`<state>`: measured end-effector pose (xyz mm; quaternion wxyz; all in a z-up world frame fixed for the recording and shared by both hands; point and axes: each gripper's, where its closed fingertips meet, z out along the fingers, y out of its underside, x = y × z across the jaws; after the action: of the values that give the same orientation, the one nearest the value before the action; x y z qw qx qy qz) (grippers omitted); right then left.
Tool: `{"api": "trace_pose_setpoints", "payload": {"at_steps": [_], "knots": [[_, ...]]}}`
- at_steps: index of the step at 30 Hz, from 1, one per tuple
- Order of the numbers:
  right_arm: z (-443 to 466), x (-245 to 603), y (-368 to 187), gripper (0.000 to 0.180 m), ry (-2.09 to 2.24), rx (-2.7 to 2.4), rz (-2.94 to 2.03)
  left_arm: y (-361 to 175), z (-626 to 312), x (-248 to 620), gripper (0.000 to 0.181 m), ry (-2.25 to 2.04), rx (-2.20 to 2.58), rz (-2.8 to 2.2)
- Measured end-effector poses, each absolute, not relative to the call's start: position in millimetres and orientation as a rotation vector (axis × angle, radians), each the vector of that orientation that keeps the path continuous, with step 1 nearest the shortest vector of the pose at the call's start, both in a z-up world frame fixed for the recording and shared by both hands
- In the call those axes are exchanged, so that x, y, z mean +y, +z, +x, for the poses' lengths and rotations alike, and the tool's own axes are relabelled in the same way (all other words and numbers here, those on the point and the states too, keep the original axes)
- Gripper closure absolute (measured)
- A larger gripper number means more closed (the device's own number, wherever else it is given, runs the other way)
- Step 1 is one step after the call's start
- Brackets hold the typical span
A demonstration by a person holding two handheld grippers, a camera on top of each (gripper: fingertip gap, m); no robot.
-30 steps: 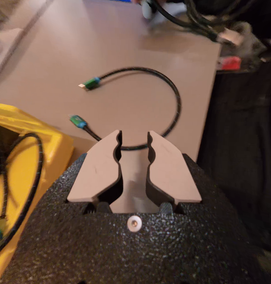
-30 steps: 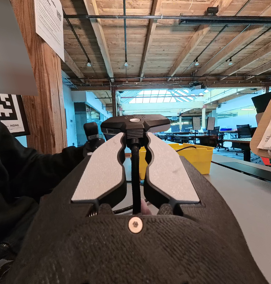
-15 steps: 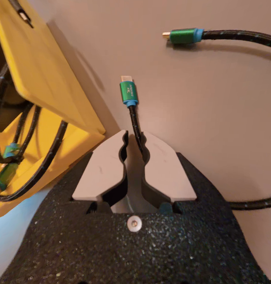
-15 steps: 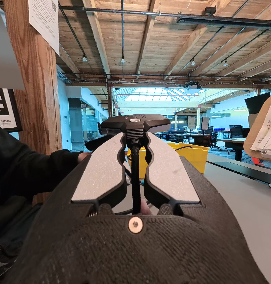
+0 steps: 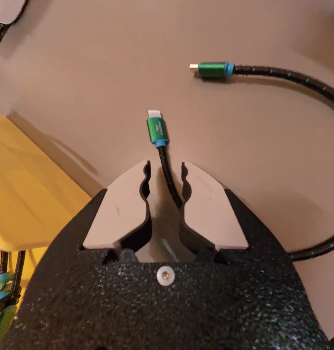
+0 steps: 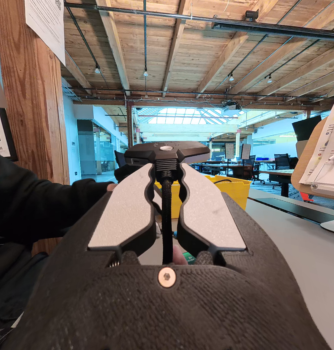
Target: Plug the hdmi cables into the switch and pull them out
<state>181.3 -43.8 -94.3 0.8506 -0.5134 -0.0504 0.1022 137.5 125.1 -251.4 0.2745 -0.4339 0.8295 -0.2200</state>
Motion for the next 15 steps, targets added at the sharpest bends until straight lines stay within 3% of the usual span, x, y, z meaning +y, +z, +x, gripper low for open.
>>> {"api": "trace_pose_setpoints", "payload": {"at_steps": [4,11,15], "knots": [[182.2,-43.1,-95.0,0.157,0.208,-0.102,-1.087,-248.2,142.1,112.6,0.143,-0.547,2.197,-1.286],[187.5,-43.7,-93.9,0.157,0.189,-0.075,-1.081,-237.9,147.8,8.3,0.131,-0.990,2.217,-1.467],[190.4,-46.6,-92.3,0.157,0.186,-0.055,-1.062,-255.7,164.3,-1.0,0.124,-0.847,2.200,-1.463]]}}
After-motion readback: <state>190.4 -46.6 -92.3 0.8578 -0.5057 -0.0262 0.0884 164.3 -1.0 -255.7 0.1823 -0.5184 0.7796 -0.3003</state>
